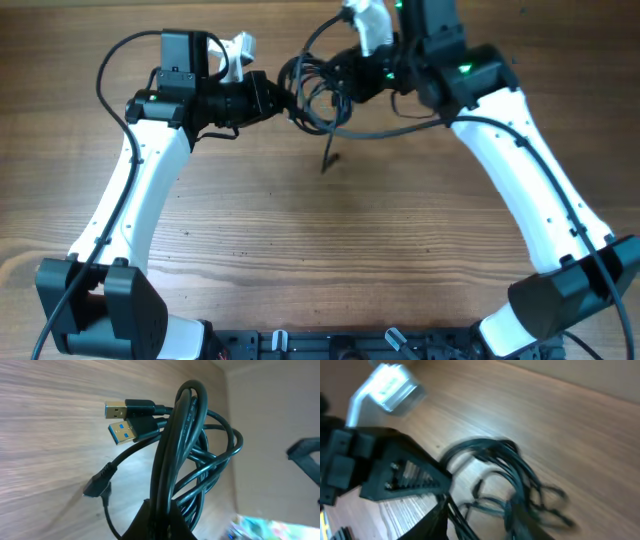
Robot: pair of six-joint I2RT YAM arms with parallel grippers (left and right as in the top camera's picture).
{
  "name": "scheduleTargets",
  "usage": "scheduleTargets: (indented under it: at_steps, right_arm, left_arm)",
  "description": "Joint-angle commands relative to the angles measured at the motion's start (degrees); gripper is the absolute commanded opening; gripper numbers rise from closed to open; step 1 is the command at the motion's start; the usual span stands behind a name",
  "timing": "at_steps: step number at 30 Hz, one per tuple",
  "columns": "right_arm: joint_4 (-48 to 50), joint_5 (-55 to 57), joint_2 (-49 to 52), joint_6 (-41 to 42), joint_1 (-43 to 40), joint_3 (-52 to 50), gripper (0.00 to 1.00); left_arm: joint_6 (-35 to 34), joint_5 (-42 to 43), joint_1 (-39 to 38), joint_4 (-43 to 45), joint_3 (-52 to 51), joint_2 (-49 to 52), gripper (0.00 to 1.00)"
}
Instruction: Untangle cables
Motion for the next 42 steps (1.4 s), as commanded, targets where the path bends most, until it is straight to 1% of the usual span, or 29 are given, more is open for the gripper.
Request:
scheduleTargets:
  at_steps: [1,4,8,11,15,19,24,28,30,33,35,36,42]
  right_arm:
    - [2.0,2.9,-1.3,-3.2,1.5,1.3,0.42]
    - [2.1,5.0,-0.5,-4.4,1.5,1.2,0.42]
    - [0.8,6.2,2.6,-7.5,1.5,1.2,0.41]
    - [-2.2,7.3,4.7,-10.2,1.5,1.2,0.41]
    - [-8.3,14.6,6.4,-10.4,1.5,1.0,0.41]
    - [-9.5,14.9,6.4,-11.0,1.5,0.4,0.43]
    - [-9.7,14.5,7.4,-14.8,2.1,0.4,0.43]
    - [-9.6,14.6,11.6,-14.8,3.0,0.4,0.49]
    - [-8.9,14.5,13.2,-14.2,3.1,0.4,0.49]
    - [-6.3,14.1,13.9,-10.4,3.1,0.4,0.49]
    - [-4.7,11.5,13.9,-8.7,3.1,0.4,0.5]
    - [-4.5,8.4,14.1,-8.6,3.1,0.4,0.5]
    - [-4.9,8.0,15.8,-2.2,3.1,0.4,0.49]
  left_arm:
    - [1.1,8.0,0.0,-1.0,-0.1,-0.1,0.04]
    - [1.1,8.1,-0.3,-2.7,-0.1,-0.1,0.04]
    - [1.1,8.1,-2.5,-2.7,-0.1,-0.1,0.04]
    - [1.1,7.8,-3.3,-2.6,-0.1,-0.1,0.04]
    - [1.1,6.5,-3.2,-2.5,-0.1,-0.1,0.04]
    - [0.6,6.6,-3.2,-1.7,-0.1,-0.1,0.04]
    - [0.4,6.6,-3.2,-1.8,-0.1,-0.1,0.04]
    - [0.3,6.6,-3.2,-1.8,-0.1,-0.1,0.04]
    - [-0.7,6.6,-3.2,-1.6,-0.1,-0.1,0.04]
    - [-0.7,6.6,-3.2,-1.5,-0.1,-0.1,0.04]
    - [-0.9,6.6,-3.2,-1.4,-0.1,-0.1,0.04]
    - [-1.1,6.6,-3.2,-1.1,-0.1,-0.1,0.04]
    - [-3.7,6.6,-3.1,1.0,-0.1,-0.1,0.04]
